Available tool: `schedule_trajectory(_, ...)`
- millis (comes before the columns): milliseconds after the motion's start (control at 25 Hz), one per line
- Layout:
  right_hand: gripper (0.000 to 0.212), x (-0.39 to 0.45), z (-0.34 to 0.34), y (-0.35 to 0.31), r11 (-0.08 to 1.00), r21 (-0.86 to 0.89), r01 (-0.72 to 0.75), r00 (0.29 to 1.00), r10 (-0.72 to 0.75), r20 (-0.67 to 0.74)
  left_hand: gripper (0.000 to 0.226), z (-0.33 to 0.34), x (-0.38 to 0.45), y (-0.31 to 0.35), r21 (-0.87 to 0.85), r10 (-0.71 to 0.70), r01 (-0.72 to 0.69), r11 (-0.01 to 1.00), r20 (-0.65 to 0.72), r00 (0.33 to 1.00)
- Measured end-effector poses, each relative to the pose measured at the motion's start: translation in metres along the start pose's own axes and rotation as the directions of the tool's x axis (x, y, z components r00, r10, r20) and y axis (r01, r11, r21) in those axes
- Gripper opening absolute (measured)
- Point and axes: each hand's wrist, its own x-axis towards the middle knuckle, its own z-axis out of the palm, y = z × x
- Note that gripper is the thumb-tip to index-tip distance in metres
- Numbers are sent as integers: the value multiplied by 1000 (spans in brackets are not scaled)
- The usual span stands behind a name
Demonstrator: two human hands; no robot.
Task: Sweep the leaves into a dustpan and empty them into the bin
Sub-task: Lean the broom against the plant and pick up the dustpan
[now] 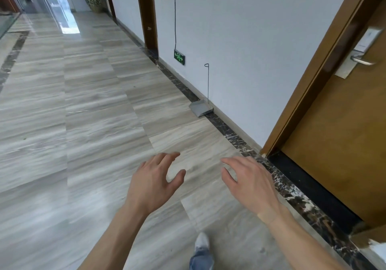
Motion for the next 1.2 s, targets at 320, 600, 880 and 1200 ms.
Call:
schedule_trajectory(320,36,244,73,61,998,53,37,999,-39,27,50,64,234,-58,9,-40,40,999,10,999)
schedule_trajectory(600,37,425,128,102,994,102,46,999,-45,-7,49,111,413,-121,-4,-45,45,999,44,998)
schedule_trajectory(880,46,630,202,153,999,32,-31,999,32,-12,51,178,641,-205,-72,23,-18,997,69,997)
schedule_trajectory(1200,42,841,251,218,992,-21,-127,992,127,5,49,229,883,-258,-118,93,-82,990,97,991)
